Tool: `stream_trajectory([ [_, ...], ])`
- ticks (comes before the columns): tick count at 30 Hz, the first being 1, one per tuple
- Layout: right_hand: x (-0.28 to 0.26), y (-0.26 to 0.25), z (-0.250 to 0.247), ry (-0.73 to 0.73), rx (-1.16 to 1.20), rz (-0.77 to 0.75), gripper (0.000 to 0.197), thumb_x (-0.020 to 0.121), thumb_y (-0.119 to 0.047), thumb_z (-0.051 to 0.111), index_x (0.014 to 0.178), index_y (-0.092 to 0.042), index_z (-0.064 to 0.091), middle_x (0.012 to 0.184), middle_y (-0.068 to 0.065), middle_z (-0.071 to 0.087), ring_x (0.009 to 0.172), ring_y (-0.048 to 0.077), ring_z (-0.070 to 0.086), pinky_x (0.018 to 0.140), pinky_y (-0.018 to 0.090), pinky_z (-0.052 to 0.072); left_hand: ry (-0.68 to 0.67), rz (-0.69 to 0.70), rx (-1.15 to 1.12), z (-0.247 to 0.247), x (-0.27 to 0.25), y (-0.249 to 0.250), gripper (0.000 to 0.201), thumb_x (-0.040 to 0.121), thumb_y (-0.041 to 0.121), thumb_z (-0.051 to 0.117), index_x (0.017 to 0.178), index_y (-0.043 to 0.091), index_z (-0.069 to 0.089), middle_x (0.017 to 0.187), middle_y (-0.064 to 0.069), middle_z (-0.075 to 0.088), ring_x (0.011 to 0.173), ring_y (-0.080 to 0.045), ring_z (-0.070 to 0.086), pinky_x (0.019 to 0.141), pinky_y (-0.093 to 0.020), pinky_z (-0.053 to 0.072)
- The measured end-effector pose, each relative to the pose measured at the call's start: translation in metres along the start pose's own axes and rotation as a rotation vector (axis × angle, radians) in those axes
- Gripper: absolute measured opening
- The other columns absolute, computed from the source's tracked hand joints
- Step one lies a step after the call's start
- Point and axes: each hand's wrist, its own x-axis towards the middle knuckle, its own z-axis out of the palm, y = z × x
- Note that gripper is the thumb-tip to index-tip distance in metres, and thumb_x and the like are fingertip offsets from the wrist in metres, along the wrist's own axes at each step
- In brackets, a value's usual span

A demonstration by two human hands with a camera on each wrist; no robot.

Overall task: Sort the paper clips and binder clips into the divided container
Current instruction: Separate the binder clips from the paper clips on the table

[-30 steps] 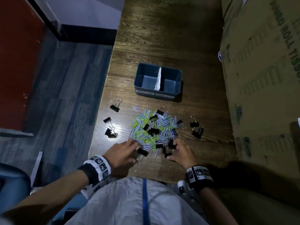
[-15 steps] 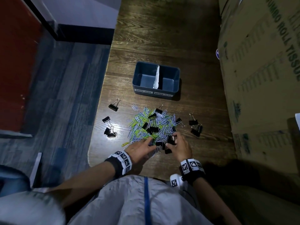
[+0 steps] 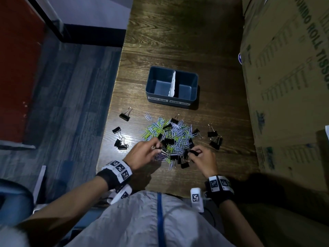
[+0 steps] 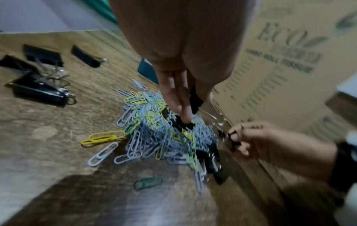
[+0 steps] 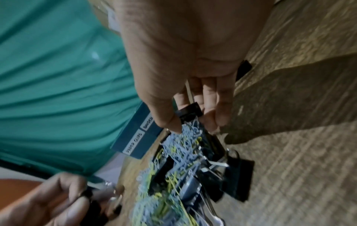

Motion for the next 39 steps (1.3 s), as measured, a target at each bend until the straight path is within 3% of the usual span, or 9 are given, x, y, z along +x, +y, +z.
stream_trajectory([
  [3,0.001,0.000,-0.018,0.044,0.054,-0.015,0.015,0.083,-0.024,0.076,0.080,-0.036,0.069,0.083,-0.014,0.073,0.078,0.008,0.069,0.074,0.037,0.059,0.067,-0.122,-0.196,-0.014,0.002,0.001,0.018,0.094,0.021,0.063,0.093,0.028,0.046,0.079,-0.003,0.067,0.065,-0.017,0.068,0.054,-0.035,0.056],
  [7,0.009,-0.003,-0.053,0.153,0.081,0.031,0.010,0.086,-0.016,0.076,0.091,-0.023,0.071,0.087,-0.006,0.070,0.077,0.006,0.063,0.071,0.024,0.048,0.203,-0.238,-0.156,-0.039,0.012,-0.008,0.025,0.094,0.019,0.062,0.111,0.018,0.044,0.077,0.007,0.062,0.060,-0.004,0.061,0.051,-0.019,0.045],
  [10,0.027,0.005,-0.074,0.236,0.062,0.089,0.016,0.086,-0.010,0.075,0.100,-0.018,0.073,0.096,0.002,0.072,0.088,0.017,0.065,0.082,0.027,0.047,0.334,-0.375,-0.035,-0.059,0.022,-0.039,0.022,0.094,0.023,0.063,0.109,0.014,0.050,0.078,-0.001,0.060,0.070,-0.022,0.060,0.062,-0.028,0.040],
  [18,0.057,0.018,-0.090,-0.085,-0.224,0.047,0.026,0.079,-0.001,0.078,0.101,-0.015,0.076,0.107,0.007,0.074,0.095,0.017,0.063,0.085,0.021,0.042,0.366,-0.627,0.104,-0.077,0.046,-0.080,0.022,0.089,0.017,0.068,0.106,0.007,0.060,0.107,-0.021,0.067,0.099,-0.033,0.062,0.083,-0.031,0.043],
  [21,0.059,0.019,-0.084,0.017,-0.214,0.036,0.029,0.077,-0.004,0.081,0.097,-0.023,0.072,0.103,0.007,0.067,0.098,0.024,0.063,0.086,0.029,0.046,0.373,-0.604,0.136,-0.074,0.047,-0.080,0.028,0.087,0.017,0.071,0.110,0.008,0.059,0.114,-0.018,0.063,0.105,-0.034,0.060,0.090,-0.037,0.046],
  [25,0.058,0.009,-0.084,0.223,-0.176,-0.026,0.022,0.083,-0.002,0.075,0.103,-0.010,0.071,0.100,0.004,0.051,0.089,0.015,0.051,0.074,0.017,0.034,0.372,-0.450,0.381,-0.064,0.053,-0.061,0.039,0.084,0.019,0.071,0.119,0.009,0.054,0.121,-0.016,0.051,0.108,-0.035,0.052,0.087,-0.047,0.049],
  [31,0.069,-0.014,-0.053,-0.002,-0.330,-0.197,0.035,0.087,-0.006,0.070,0.117,-0.024,0.069,0.110,-0.002,0.058,0.093,0.015,0.059,0.077,0.029,0.048,0.111,-0.122,0.505,-0.029,0.099,-0.010,0.034,0.090,0.026,0.063,0.120,0.013,0.056,0.123,-0.010,0.053,0.112,-0.025,0.048,0.097,-0.038,0.043],
  [35,0.070,-0.026,-0.028,-0.118,-0.425,-0.245,0.081,0.081,0.011,0.068,0.144,-0.033,0.045,0.133,0.000,0.041,0.106,0.017,0.056,0.086,0.031,0.057,-0.075,-0.036,0.622,-0.007,0.132,0.009,0.060,0.087,0.009,0.061,0.142,0.020,0.038,0.142,-0.011,0.039,0.122,-0.029,0.045,0.101,-0.041,0.045],
  [39,0.068,-0.024,-0.010,-0.106,-0.509,-0.276,0.090,0.079,0.019,0.060,0.148,-0.035,0.039,0.142,0.007,0.035,0.121,0.024,0.049,0.093,0.041,0.056,-0.258,-0.070,0.772,0.002,0.146,0.012,0.090,0.082,0.005,0.064,0.152,0.034,0.015,0.156,-0.011,0.021,0.130,-0.034,0.035,0.103,-0.048,0.043],
])
